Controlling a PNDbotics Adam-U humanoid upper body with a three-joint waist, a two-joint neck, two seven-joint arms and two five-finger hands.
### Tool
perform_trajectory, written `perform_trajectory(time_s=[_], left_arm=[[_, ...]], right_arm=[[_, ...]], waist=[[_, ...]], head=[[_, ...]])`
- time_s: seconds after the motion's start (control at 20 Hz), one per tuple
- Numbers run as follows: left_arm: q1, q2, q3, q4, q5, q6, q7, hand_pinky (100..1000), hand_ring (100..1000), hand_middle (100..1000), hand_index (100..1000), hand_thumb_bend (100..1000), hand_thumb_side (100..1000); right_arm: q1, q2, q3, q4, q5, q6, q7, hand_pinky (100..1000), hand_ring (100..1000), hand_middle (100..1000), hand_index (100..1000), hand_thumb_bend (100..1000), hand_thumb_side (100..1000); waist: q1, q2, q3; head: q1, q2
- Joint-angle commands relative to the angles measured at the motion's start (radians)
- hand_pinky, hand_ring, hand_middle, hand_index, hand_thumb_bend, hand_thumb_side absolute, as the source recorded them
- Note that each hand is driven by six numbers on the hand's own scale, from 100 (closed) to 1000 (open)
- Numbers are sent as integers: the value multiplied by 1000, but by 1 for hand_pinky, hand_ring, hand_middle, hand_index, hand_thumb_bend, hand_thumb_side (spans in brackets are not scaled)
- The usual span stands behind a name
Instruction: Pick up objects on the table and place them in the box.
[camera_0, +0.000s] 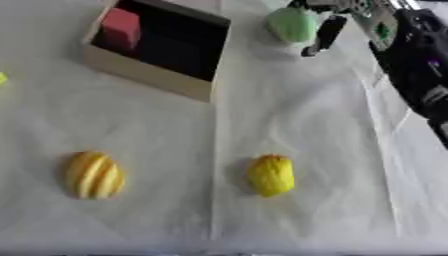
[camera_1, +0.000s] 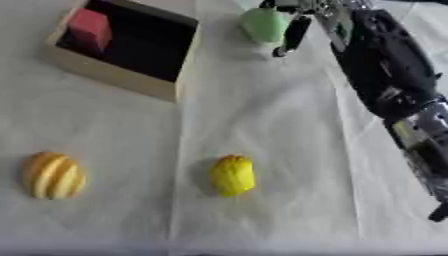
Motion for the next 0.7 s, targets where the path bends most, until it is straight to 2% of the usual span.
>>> perform_trajectory(time_s=[0.05,0.2,0.4,0.7], left_arm=[[-12,9,7,-11,4,-2,0,727,841,727,820,139,555],[-12,7,8,-11,5,-3,0,727,842,727,820,140,555],[-13,7,9,-11,5,-2,0,728,842,727,820,138,556],[-13,7,8,-10,6,-1,-4,729,843,728,820,136,558]], right_arm=[[-18,-14,-2,3,8,2,-18,841,924,824,945,385,100],[-16,-11,0,-1,6,12,-63,796,861,731,844,256,100],[-11,-10,8,-8,3,39,-153,738,768,619,751,197,100],[-6,-10,14,-21,-28,63,-263,696,720,554,696,100,100]], waist=[[-8,-3,0],[-8,-3,0],[-9,-5,0],[-9,-11,-3]], head=[[-3,4],[-4,4],[-6,4],[-5,4]])
